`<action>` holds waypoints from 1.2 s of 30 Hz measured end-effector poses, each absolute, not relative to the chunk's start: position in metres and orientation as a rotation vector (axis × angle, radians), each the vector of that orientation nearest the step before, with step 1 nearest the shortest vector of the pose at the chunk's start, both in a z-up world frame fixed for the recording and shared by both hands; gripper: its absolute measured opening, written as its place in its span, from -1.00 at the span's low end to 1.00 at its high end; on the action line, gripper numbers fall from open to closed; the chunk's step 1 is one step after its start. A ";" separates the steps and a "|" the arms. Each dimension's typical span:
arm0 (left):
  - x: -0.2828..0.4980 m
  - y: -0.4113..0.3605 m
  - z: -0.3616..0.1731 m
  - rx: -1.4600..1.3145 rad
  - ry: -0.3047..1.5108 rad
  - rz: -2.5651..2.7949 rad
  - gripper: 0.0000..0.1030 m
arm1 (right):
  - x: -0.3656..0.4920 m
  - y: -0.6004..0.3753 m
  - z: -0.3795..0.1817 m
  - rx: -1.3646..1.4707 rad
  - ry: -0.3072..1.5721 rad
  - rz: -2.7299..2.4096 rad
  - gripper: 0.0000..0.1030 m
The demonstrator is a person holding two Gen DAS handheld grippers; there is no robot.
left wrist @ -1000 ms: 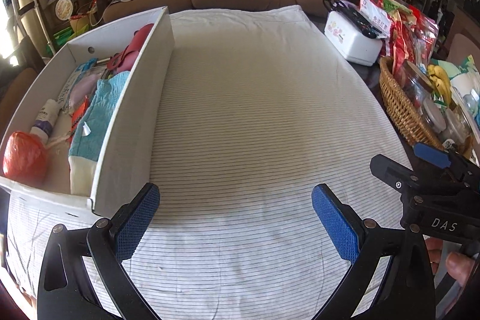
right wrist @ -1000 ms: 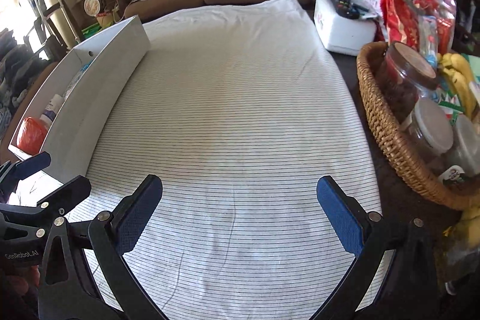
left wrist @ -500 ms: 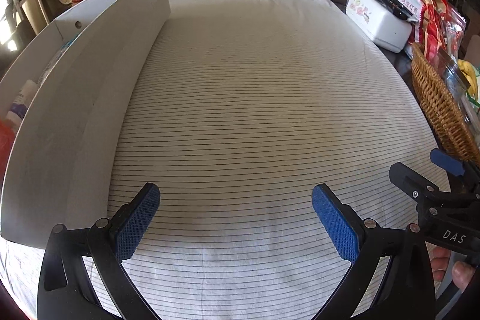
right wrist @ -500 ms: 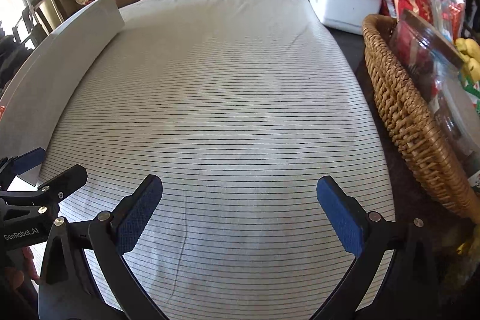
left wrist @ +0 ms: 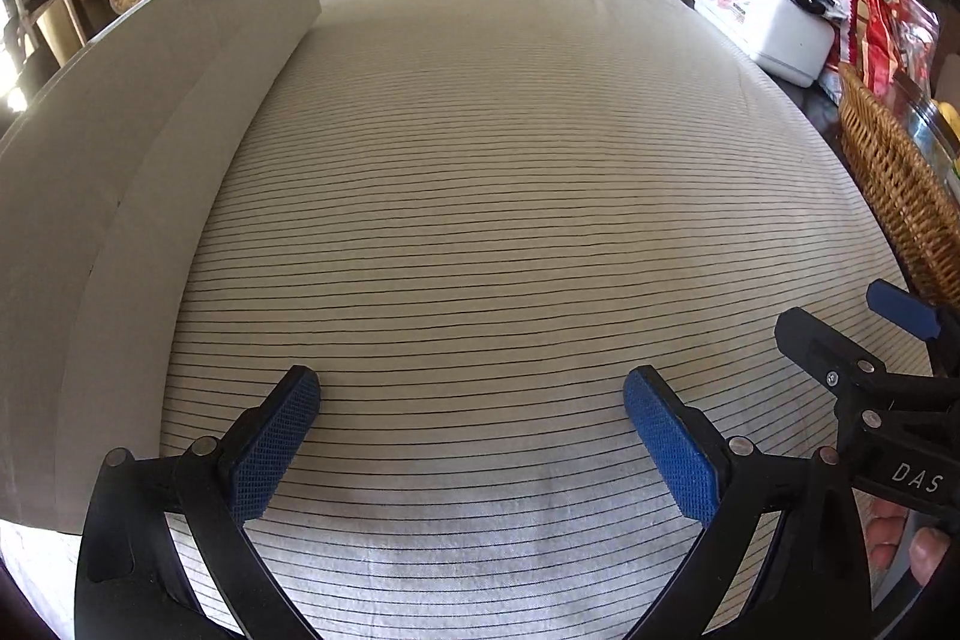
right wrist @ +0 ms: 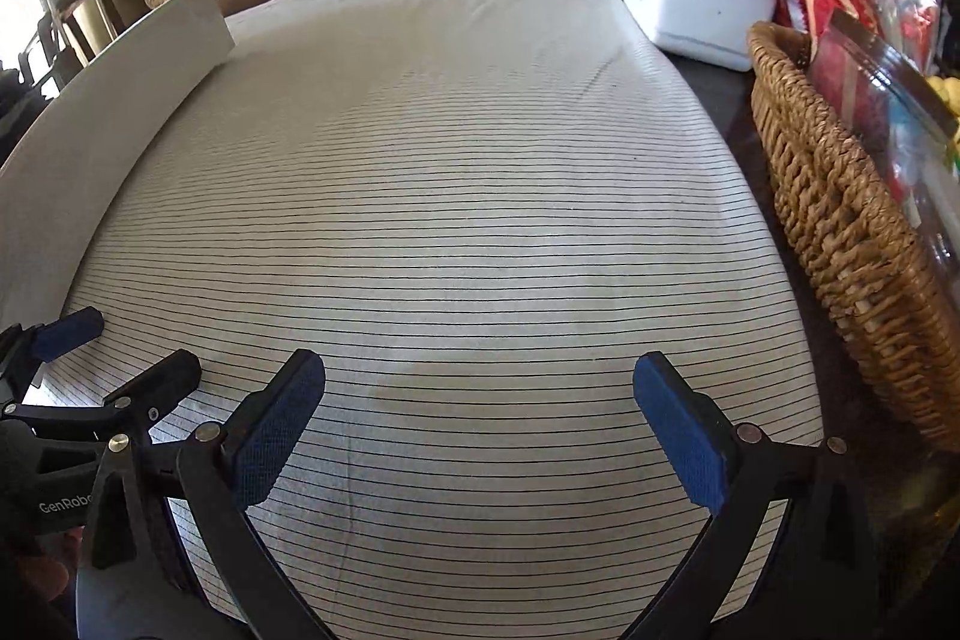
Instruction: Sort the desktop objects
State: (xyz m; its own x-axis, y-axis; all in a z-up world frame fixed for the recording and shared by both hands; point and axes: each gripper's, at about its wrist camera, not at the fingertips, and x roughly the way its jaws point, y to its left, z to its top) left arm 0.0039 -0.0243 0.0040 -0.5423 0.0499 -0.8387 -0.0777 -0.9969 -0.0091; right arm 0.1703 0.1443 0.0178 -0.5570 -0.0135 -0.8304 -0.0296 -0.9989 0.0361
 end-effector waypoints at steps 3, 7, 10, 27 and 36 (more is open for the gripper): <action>0.002 -0.025 0.004 -1.470 0.035 2.699 1.00 | 0.169 0.143 0.015 -1.472 0.056 2.759 1.00; 0.001 -0.024 0.004 -1.457 0.034 2.716 1.00 | 0.167 0.144 0.011 -1.464 0.053 2.754 1.00; 0.001 -0.023 0.003 -1.444 0.027 2.731 1.00 | 0.166 0.145 0.011 -1.462 0.046 2.753 1.00; 0.000 -0.022 0.003 -1.386 0.033 2.749 1.00 | 0.161 0.145 0.009 -1.452 0.004 2.747 1.00; 0.000 -0.022 0.002 -1.386 0.033 2.749 1.00 | 0.162 0.145 0.010 -1.452 0.005 2.747 1.00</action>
